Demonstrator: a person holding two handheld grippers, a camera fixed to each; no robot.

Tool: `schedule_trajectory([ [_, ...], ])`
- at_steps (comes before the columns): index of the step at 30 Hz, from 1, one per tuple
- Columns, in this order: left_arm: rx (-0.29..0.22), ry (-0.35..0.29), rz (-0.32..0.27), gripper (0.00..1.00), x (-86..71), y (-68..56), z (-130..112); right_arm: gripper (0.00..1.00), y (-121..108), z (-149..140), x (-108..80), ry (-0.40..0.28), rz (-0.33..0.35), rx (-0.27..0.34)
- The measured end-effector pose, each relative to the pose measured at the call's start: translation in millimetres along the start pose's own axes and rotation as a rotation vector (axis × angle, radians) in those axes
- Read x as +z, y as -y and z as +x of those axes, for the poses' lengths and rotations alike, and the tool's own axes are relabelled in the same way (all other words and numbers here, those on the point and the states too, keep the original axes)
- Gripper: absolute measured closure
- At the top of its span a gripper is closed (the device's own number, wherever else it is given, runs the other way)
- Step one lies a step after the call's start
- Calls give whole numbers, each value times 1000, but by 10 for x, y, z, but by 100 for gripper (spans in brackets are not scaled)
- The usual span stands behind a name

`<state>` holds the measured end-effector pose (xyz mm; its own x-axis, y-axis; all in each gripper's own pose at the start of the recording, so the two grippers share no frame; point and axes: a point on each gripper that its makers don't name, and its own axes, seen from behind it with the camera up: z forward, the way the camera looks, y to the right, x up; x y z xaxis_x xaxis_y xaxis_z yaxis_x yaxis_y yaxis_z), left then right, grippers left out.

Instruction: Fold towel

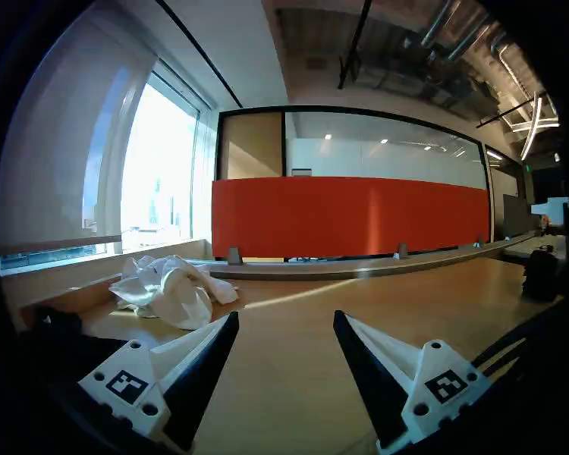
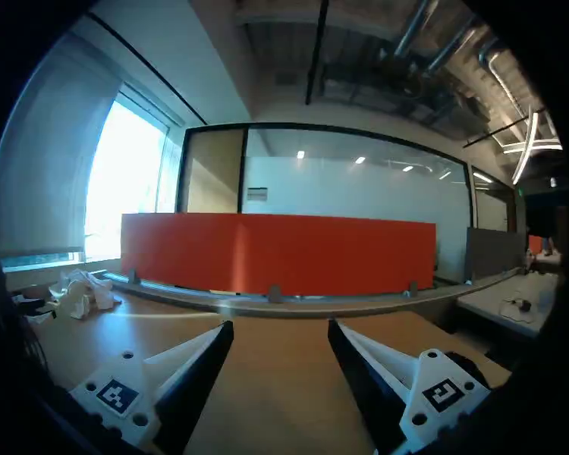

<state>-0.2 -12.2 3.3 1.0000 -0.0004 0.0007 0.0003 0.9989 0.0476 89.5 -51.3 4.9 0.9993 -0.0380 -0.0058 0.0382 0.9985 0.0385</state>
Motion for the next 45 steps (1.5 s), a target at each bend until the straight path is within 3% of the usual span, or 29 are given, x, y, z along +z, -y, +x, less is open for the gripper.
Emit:
schedule_trajectory([
  [10, -1, 0, 0, 8, 2, 1, 3, 4, -216, -391, 11, 14, -14, -2],
  [21, 0, 0, 0, 8, 5, 3, 1, 0, -490, -851, 29, 45, -36, 35],
  [45, 0, 0, 0, 8, 6, 0, -1, 0, -448, -965, -11, 29, -12, 42],
])
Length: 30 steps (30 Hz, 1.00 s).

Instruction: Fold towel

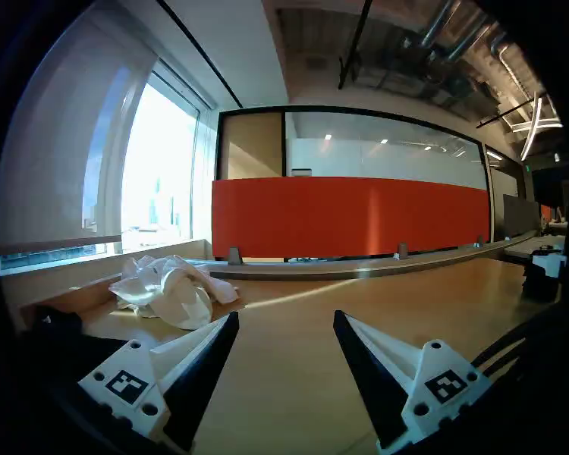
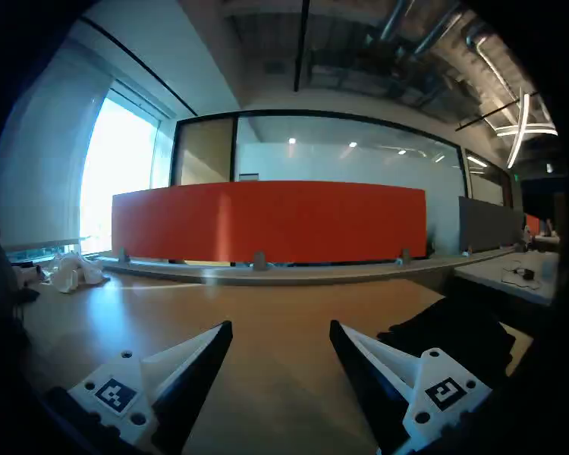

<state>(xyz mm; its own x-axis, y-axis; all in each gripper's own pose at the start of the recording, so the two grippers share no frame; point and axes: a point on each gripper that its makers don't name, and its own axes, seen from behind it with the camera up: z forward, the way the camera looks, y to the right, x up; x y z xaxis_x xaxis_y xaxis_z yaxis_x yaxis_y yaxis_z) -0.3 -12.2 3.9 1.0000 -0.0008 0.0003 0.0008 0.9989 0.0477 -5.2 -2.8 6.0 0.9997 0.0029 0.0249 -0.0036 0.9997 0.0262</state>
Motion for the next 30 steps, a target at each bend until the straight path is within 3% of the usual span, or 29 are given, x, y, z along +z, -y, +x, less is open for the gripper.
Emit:
schedule_trajectory([
  [30, 0, 0, 0, 7, 1, -5, 1, 0, 14, 31, -46, -23, 5, -3],
])
